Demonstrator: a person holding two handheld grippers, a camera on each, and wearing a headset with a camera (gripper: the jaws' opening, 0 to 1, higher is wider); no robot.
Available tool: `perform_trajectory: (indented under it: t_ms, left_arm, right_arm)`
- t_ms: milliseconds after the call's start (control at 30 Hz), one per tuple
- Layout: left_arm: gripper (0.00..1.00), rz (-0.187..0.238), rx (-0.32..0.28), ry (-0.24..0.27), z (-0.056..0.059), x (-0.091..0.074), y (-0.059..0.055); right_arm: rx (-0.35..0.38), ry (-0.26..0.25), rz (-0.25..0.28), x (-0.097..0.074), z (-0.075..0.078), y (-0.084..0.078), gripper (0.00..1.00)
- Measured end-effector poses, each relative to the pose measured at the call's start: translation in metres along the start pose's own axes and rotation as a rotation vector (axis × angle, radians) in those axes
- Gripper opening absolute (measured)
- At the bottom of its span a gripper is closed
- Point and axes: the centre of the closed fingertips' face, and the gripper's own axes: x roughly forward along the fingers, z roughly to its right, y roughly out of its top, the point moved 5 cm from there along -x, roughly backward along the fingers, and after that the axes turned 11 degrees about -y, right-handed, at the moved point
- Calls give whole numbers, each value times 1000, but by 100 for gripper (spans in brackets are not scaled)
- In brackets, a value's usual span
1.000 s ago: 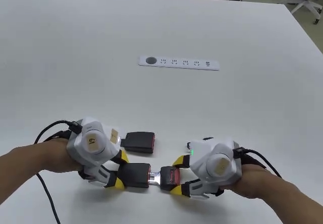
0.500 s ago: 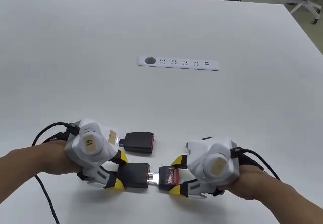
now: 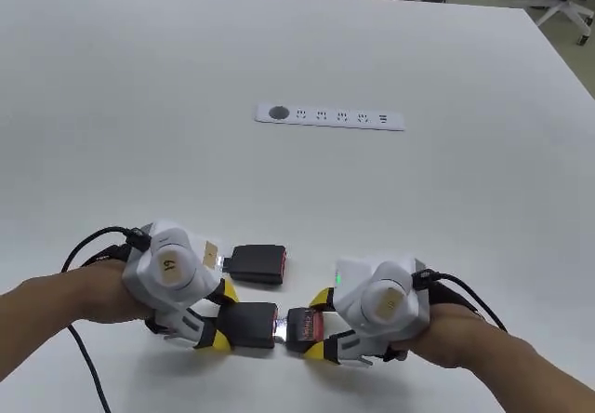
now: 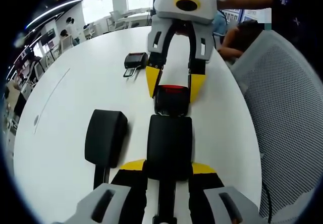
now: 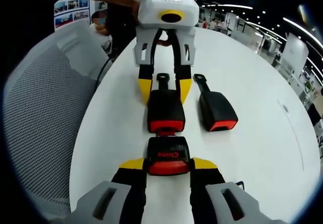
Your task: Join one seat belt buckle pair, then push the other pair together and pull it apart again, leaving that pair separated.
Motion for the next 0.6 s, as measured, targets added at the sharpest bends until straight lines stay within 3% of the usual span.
perform_trajectory:
  t_ms: [567, 600]
  left_arm:
    - [31, -18, -8, 7, 0, 2, 2]
    - [31, -17, -8, 7, 0, 2, 2]
  right_arm:
    - [15, -13, -23, 5, -2, 4, 28]
    - [-12, 8, -39, 7, -3, 3, 28]
